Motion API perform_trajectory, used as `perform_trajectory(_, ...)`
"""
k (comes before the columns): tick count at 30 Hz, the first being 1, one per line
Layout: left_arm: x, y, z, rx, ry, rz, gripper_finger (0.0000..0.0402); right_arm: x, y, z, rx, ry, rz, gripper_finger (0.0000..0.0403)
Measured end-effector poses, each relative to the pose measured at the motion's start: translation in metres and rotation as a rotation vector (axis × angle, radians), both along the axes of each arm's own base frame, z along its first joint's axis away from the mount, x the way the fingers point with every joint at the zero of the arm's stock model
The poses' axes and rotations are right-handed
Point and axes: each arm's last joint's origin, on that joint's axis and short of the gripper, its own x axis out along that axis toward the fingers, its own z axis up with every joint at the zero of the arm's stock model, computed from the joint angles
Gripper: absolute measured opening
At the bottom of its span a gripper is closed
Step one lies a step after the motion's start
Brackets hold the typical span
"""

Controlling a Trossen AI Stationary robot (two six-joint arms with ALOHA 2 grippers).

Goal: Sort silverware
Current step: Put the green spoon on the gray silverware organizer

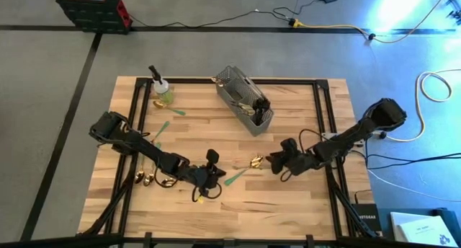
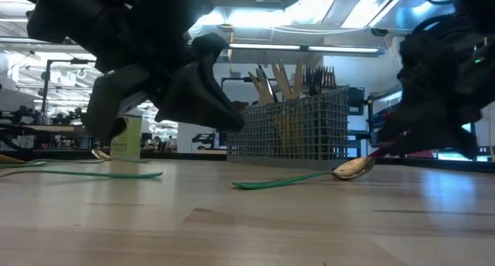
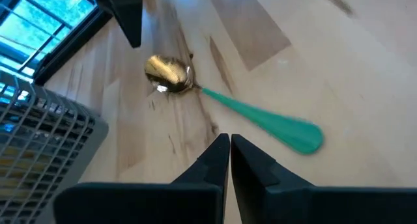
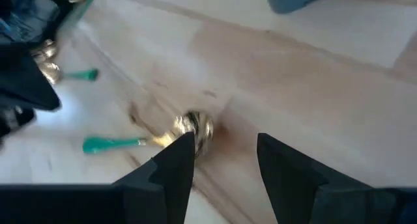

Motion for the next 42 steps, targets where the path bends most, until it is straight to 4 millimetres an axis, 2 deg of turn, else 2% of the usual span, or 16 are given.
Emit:
perform_trajectory(10, 0.000, 0.000, -0.001, 0.012, 0.010, -0.002, 0.0000, 0.008, -0.018, -0.001, 0.034, 0.026, 0.002, 0.0152)
perform_trajectory(23, -0.001, 0.001, -0.001, 0.013, 0.010, 0.001, 0.0000, 0.022, -0.015, -0.021, 0.049, 0.033, 0.040, 0.0152)
perform_trajectory(33, -0.001, 0.001, -0.001, 0.012, 0.011, 0.003, 0.0000, 0.033, -0.014, -0.021, 0.052, -0.004, 0.104, 0.0152)
perform_trajectory(42, -0.001, 0.001, -0.001, 0.017, 0.016, 0.005, 0.0000, 0.033, -0.014, -0.022, 0.037, 0.027, 0.110, 0.0144)
